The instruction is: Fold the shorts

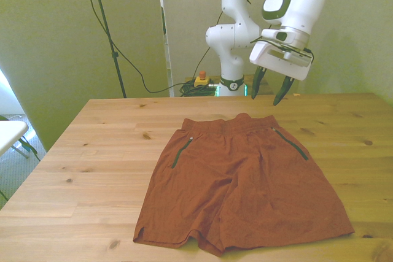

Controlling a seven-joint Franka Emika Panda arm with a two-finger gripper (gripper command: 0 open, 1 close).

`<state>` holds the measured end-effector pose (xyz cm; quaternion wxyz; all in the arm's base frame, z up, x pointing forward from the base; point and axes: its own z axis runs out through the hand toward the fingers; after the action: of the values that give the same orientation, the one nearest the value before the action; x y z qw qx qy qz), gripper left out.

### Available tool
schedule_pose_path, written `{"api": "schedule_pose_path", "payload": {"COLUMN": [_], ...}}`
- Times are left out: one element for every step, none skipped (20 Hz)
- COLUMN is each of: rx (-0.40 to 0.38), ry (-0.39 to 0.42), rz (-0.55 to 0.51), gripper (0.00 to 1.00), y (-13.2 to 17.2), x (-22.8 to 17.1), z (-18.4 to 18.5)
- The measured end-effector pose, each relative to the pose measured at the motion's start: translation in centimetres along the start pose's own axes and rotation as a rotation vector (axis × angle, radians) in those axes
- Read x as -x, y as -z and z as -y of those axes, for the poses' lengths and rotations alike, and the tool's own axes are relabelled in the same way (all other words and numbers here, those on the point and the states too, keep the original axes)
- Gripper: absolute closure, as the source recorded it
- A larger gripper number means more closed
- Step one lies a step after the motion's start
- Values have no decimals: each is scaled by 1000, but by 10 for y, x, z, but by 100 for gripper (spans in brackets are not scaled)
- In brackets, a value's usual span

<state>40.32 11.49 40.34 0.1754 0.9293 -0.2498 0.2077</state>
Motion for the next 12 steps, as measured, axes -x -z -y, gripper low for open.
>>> {"api": "schedule_pose_path", "payload": {"rx": [5,8,11,16,23,30,37,46,57,69,80,93], "ry": [15,30,45,59,71,83,93,101,109,113,117,118], "rz": [-7,-6,-6,-4,0,3,2,0,-2,-5,-8,-19], "gripper": [0,0,0,0,0,0,0,0,0,0,0,0], "y": [-1,-3,-4,-6,-9,-12,-15,-18,-22,-26,-30,-34], "x": [8,15,21,26,32,37,40,44,47,49,50,50], "z": [6,11,15,20,24,28,31,33,35,36,36,36]}}
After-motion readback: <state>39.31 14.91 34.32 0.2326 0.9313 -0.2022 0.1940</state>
